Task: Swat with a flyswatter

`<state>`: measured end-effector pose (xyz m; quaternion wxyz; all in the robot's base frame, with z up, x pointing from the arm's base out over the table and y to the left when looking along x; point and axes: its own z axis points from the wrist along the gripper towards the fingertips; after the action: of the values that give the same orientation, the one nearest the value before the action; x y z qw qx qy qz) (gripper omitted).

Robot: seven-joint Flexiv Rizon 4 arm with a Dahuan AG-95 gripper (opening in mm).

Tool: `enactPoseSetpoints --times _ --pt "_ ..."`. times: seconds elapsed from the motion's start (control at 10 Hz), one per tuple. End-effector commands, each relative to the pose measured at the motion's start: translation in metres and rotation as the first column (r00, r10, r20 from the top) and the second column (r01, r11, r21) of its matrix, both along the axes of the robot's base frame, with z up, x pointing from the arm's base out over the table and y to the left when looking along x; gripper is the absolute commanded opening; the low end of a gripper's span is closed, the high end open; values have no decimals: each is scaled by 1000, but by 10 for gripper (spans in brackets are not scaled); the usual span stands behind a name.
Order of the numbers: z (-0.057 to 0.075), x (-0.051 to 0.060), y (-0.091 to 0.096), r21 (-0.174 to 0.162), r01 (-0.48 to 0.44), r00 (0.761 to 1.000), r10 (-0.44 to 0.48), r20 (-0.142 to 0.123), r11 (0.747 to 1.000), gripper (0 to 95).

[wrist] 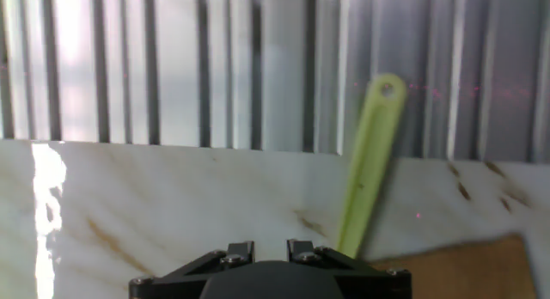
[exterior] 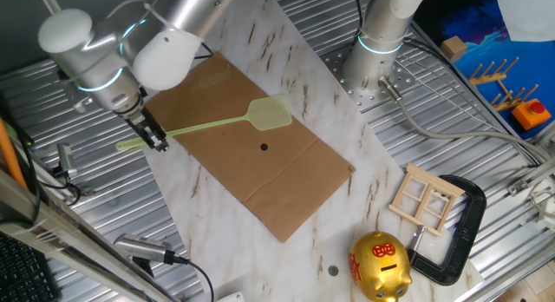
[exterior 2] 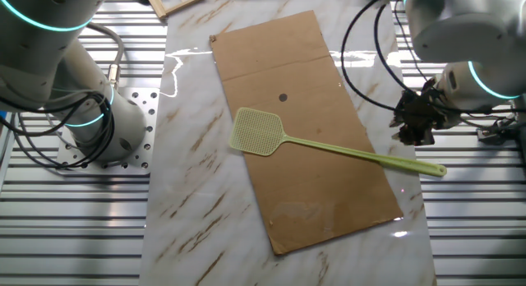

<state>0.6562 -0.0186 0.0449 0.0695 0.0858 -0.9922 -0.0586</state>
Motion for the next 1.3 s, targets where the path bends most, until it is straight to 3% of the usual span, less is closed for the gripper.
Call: enactPoseSetpoints --times 0.1,0.6,0.7,0.9,1.1,1.3 --pt "0 -2 1 0 -35 999 35 8 999 0" --pt "0 -2 1 -8 -32 999 32 17 999 0" --pt "7 -4 -16 -8 -55 998 55 29 998 0" --pt "15 -10 -50 -5 -89 996 89 18 996 0" --pt "17 -20 -88 -26 -156 988 156 -5 987 0" --pt "16 -32 -121 -26 -223 975 223 -4 974 0"
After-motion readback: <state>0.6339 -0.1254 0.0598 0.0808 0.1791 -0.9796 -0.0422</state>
